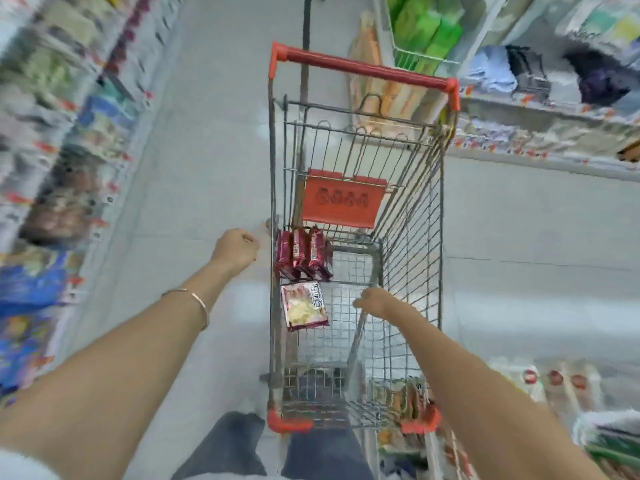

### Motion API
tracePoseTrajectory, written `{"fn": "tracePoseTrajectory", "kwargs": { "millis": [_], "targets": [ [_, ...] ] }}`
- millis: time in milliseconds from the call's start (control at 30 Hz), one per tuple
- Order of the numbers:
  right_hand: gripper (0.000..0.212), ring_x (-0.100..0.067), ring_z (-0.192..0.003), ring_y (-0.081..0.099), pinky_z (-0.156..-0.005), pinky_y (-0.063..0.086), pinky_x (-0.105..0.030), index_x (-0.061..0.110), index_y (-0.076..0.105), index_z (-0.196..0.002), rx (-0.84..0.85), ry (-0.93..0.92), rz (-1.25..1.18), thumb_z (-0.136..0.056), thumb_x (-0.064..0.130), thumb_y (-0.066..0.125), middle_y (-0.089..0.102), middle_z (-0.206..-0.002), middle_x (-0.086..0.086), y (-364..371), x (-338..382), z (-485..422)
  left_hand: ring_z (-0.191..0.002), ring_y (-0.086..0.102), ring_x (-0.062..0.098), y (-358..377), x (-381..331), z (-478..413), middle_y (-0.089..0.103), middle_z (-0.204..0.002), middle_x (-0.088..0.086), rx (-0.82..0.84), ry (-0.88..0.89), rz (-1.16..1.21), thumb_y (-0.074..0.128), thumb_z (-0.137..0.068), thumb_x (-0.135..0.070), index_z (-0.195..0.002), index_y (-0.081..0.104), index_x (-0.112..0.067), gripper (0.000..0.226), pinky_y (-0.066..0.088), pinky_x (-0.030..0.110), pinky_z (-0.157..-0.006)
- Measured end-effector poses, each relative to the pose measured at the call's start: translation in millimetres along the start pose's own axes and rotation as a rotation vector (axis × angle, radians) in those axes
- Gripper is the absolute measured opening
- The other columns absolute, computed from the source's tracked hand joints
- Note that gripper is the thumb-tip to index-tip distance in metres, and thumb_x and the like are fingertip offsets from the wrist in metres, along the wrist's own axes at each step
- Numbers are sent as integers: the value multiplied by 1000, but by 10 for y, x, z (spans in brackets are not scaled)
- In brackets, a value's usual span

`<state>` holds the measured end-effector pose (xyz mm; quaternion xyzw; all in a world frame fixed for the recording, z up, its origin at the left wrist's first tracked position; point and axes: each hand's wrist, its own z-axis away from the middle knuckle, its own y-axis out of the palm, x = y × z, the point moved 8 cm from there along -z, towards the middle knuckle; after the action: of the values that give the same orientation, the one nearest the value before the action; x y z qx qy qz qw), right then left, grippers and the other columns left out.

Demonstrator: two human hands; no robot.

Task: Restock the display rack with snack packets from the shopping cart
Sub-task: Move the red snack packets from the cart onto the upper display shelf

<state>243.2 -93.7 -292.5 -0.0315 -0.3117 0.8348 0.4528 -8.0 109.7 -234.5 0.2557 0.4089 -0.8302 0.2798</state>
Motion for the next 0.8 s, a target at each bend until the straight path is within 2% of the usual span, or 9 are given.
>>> {"fn": "tracePoseTrajectory", "kwargs": {
  "millis": [100,200,300,433,467,567,633,700,800],
  "targets": [
    [55,-31,-122,52,-105,41,-38,-8,43,-141,8,-11,-106,-98,24,56,53,-135,-20,61,157,-406,-73,68,29,-16,246,-85,66,-80,10,-109,-123,167,55,-90,-10,-67,60,-17,24,49,31,-67],
    [65,-32,-123,52,-98,44,-35,-4,30,-150,73,27,-202,-97,20,59,46,-144,-19,384,179,-835,-61,61,18,102,576,-130,62,-78,7,-176,-227,310,54,-93,-8,-69,57,-16,25,47,18,-50],
    [62,-17,-81,56,-72,47,-30,-8,36,-144,153,121,-247,-97,22,61,58,-103,-10,807,73,-1181,-61,60,14,245,975,-100,61,-77,5,-229,-354,430,56,-94,-8,-70,57,-15,25,45,23,-56],
    [64,-29,-116,56,-83,43,-29,-10,29,-147,230,203,-250,-98,22,57,54,-130,-16,1286,1,-1553,-64,60,14,377,1332,-30,61,-76,4,-238,-467,561,57,-97,-10,-75,57,-15,22,44,24,-61],
    [61,-29,-114,58,-89,47,-30,-8,31,-146,238,203,-256,-98,20,56,55,-127,-15,1390,-20,-1672,-66,61,14,395,1397,-12,62,-78,4,-240,-480,572,57,-97,-11,-77,58,-15,21,45,24,-63],
    [18,-18,-69,54,-69,52,-32,-1,55,-106,149,228,-196,-95,13,57,55,-82,-6,1474,-50,-1883,-69,62,14,449,1528,26,64,-83,4,-257,-489,592,57,-98,-14,-82,60,-15,17,48,24,-67],
    [15,-11,-52,44,-45,43,-21,6,54,-93,103,232,-109,-92,15,66,48,-65,-1,1446,-45,-1855,-69,62,14,493,1560,63,65,-84,4,-259,-484,599,57,-99,-15,-87,61,-13,12,48,24,-67],
    [22,-10,-52,45,-34,34,-16,10,52,-81,125,188,-76,-92,18,68,46,-60,1,1461,3,-1826,-71,62,15,524,1559,99,65,-85,5,-252,-479,601,57,-99,-14,-92,62,-12,9,48,25,-68],
    [30,-17,-71,54,-43,37,-22,8,52,-70,40,124,26,-95,20,61,52,-67,-1,1383,-28,-1785,-71,63,15,504,1475,140,66,-87,5,-255,-462,603,56,-99,-13,-96,62,-11,8,48,25,-68]
  ]
}}
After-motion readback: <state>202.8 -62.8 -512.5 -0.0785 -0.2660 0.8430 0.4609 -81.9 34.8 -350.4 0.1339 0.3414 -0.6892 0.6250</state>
